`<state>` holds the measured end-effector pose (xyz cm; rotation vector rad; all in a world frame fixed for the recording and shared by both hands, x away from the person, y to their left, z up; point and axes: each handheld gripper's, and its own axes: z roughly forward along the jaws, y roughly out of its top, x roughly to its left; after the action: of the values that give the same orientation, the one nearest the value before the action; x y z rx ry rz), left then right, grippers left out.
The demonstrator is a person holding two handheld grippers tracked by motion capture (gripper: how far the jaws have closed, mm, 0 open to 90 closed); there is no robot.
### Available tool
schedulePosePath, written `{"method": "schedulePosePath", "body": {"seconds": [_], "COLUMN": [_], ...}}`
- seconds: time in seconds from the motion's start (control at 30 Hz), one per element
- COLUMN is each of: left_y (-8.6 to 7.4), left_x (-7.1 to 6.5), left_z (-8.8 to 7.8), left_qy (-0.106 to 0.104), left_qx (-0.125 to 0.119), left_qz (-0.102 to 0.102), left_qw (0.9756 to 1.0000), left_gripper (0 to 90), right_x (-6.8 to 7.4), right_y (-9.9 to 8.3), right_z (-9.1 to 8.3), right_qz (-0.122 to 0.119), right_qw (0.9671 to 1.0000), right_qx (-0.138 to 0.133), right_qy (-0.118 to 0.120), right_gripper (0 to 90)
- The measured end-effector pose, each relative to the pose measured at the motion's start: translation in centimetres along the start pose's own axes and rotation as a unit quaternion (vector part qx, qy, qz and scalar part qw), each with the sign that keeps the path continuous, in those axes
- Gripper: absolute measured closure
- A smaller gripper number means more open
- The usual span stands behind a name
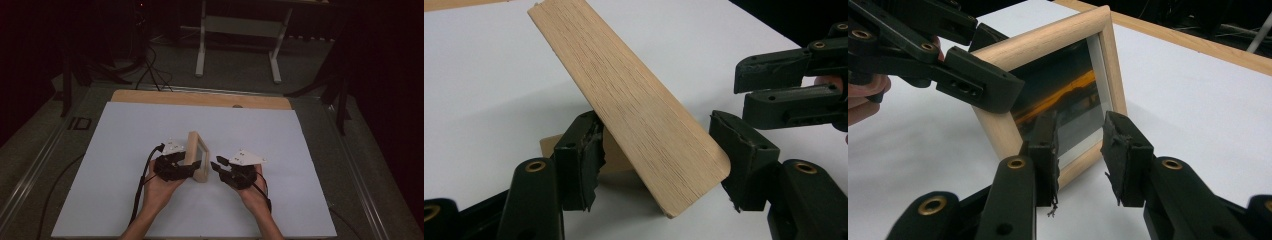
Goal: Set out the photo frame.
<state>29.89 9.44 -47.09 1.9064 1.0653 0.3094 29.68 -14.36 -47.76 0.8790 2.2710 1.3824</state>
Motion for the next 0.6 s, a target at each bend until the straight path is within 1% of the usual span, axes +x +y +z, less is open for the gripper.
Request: {"method": "schedulePosePath", "body": {"seconds": [0.2, 0.27, 0.4, 0.6], "left_y": [0.0, 0.01, 0.02, 0.02], "left_x": [0.05, 0.12, 0.24, 0.33], "left_z": [-0.03, -0.1, -0.26, -0.34], "left_qy": [-0.002, -0.004, -0.001, 0.003], "left_qx": [0.001, 0.0, -0.003, -0.003], "left_qz": [0.0, -0.001, 0.002, 0.002], "left_qw": [1.0, 1.0, 1.0, 1.0], "left_gripper": [40.7, 42.8, 48.8, 51.1], "right_x": [-0.27, -0.36, -0.55, -0.7], "right_y": [0.11, 0.16, 0.27, 0.36], "right_z": [-0.3, -0.43, -0.65, -0.84], "right_qz": [0.003, 0.006, 0.007, 0.008], "right_qw": [1.0, 0.9999, 0.9999, 0.9998], "right_qx": [-0.006, -0.01, -0.014, -0.018], "right_qy": [-0.004, -0.005, -0.006, -0.01], "right_gripper": [66.4, 65.4, 64.5, 64.3]}}
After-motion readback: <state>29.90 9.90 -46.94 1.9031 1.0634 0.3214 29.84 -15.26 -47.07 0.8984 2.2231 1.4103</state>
